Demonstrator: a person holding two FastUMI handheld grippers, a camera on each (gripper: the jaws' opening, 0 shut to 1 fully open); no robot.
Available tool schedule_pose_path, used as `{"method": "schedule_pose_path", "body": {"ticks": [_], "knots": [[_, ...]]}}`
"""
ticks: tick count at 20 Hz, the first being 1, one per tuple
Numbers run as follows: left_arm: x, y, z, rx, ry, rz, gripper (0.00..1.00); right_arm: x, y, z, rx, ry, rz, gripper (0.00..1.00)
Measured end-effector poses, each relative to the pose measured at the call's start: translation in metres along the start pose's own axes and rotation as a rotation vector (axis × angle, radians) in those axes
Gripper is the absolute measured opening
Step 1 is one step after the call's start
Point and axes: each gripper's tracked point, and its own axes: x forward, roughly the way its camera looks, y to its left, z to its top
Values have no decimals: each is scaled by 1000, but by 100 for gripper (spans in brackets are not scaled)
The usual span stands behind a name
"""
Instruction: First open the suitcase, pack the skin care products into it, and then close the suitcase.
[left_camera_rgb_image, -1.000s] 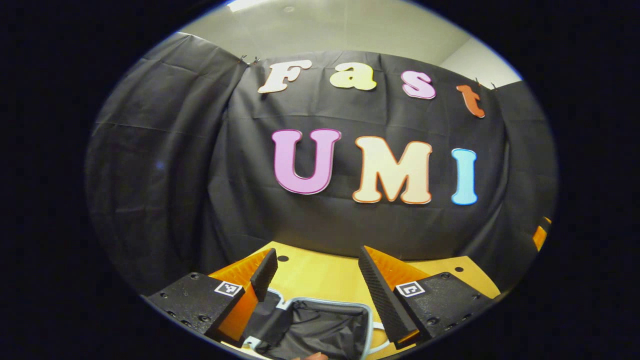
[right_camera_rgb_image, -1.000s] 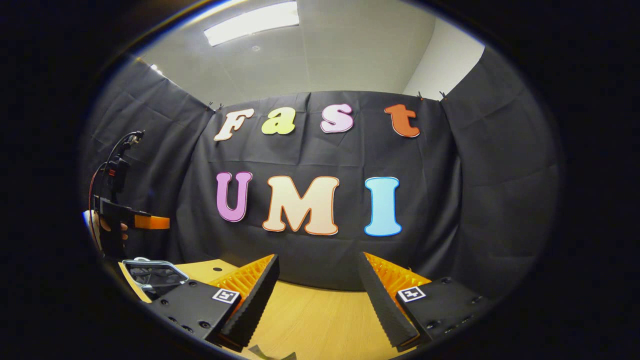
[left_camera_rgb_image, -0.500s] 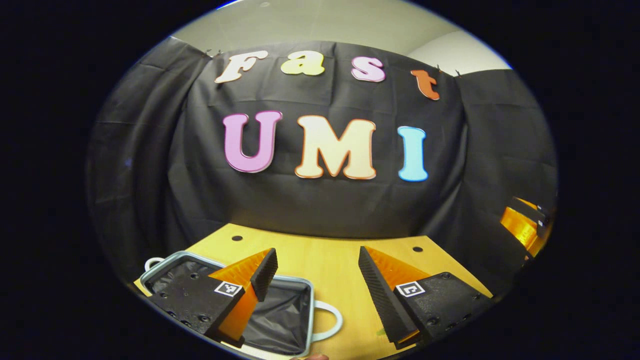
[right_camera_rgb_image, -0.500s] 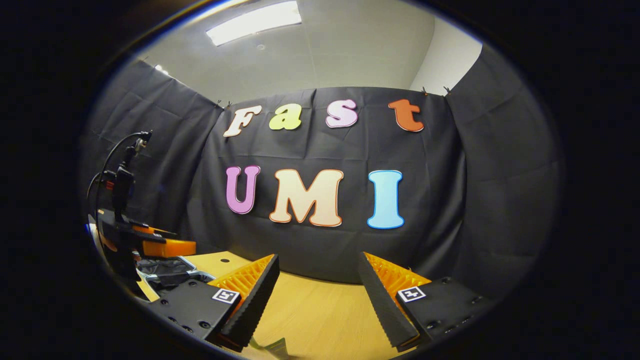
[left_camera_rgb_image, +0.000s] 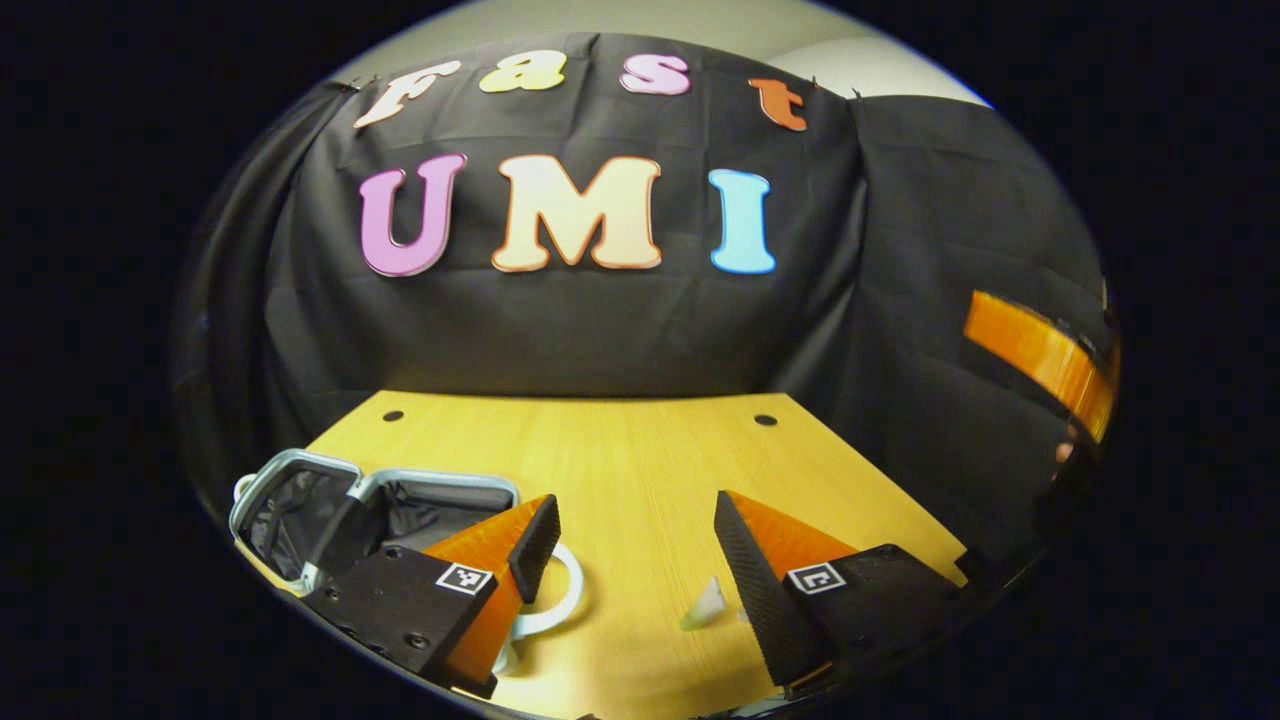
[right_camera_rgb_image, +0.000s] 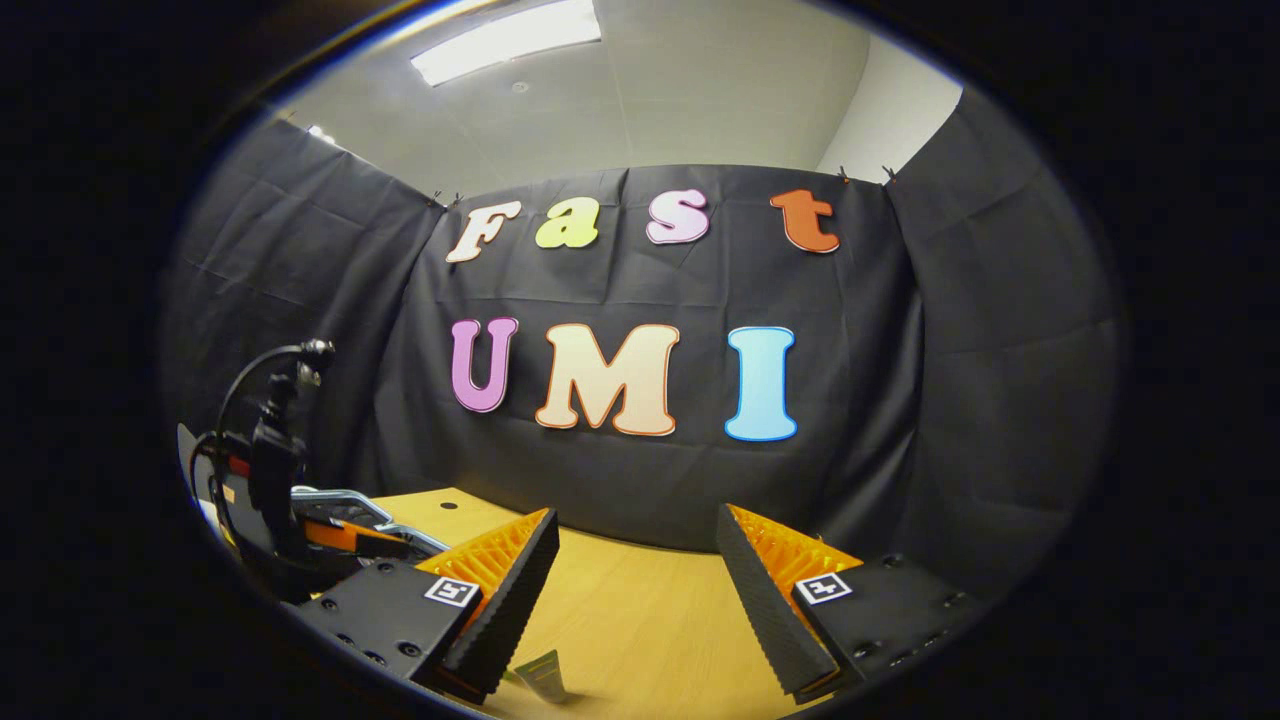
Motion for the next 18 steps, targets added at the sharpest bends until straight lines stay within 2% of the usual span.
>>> {"method": "schedule_pose_path", "body": {"ticks": [5,9,11,14,17,18], "knots": [[15,-35,-58,-15,113,-80,77,-5,-9,-9,-25,27,-27,98],[32,-47,-102,-37,198,-118,70,-9,-11,-20,-48,58,-34,98],[41,-49,-125,-56,253,-117,60,-12,-8,-27,-57,74,-24,98],[53,-53,-144,-78,299,-111,53,-17,4,-38,-57,86,19,100],[62,-55,-146,-103,296,-124,18,-20,20,-57,-53,114,69,99],[61,-54,-145,-112,300,-119,17,-20,26,-65,-51,129,87,99]]}}
